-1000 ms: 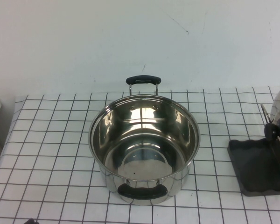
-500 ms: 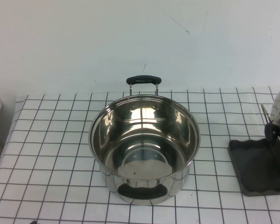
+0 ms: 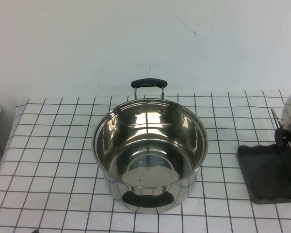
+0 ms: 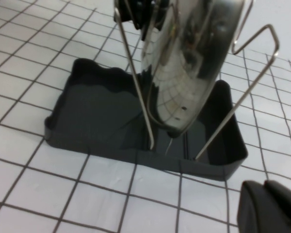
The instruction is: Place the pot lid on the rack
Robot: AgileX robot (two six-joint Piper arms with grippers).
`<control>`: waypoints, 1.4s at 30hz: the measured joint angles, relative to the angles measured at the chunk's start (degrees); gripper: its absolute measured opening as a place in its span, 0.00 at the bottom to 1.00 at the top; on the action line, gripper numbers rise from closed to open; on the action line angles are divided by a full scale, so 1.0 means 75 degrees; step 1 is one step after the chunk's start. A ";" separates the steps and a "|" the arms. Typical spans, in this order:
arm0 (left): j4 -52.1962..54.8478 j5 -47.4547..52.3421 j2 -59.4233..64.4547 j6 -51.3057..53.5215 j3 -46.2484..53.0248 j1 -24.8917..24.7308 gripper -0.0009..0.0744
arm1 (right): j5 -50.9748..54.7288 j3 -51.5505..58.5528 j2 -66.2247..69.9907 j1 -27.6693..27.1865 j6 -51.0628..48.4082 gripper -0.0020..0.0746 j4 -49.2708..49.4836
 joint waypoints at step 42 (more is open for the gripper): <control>-0.1407 0.1615 0.0000 0.0954 0.0000 0.0000 0.01 | 0.0013 0.0000 0.0000 -0.0117 0.0511 0.02 -0.0033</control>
